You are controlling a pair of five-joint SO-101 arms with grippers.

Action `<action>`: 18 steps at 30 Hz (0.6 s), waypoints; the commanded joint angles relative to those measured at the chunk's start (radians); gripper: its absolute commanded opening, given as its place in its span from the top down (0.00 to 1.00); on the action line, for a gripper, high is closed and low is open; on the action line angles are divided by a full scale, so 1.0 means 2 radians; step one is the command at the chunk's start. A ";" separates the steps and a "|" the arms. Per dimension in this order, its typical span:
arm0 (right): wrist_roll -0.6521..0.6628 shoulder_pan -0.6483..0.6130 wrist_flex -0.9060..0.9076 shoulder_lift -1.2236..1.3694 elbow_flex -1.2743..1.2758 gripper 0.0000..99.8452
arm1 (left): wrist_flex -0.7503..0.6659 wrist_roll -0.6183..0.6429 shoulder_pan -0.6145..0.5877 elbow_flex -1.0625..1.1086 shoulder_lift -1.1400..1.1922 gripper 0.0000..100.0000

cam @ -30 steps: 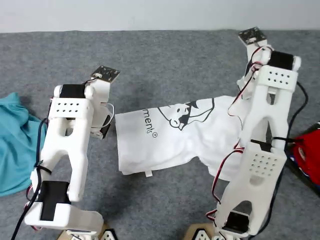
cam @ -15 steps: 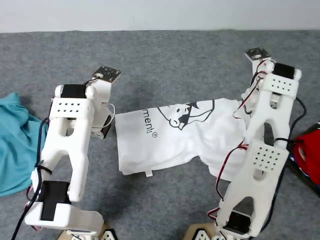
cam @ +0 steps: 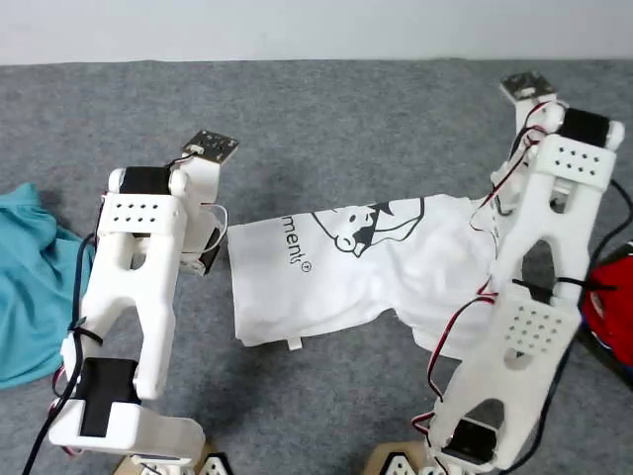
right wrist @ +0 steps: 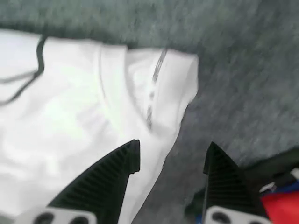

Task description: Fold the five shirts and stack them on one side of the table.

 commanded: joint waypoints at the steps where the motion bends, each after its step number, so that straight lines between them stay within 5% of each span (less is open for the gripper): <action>1: -0.002 0.007 0.021 -0.104 0.099 0.77 | 0.003 0.004 -0.002 -0.005 -0.025 1.00; 10: -0.005 -0.022 0.020 -0.308 0.371 0.90 | 0.003 0.004 -0.008 -0.024 -0.025 1.00; 18: -0.007 -0.042 -0.043 -0.396 0.583 0.90 | 0.007 0.005 -0.057 -0.030 -0.021 1.00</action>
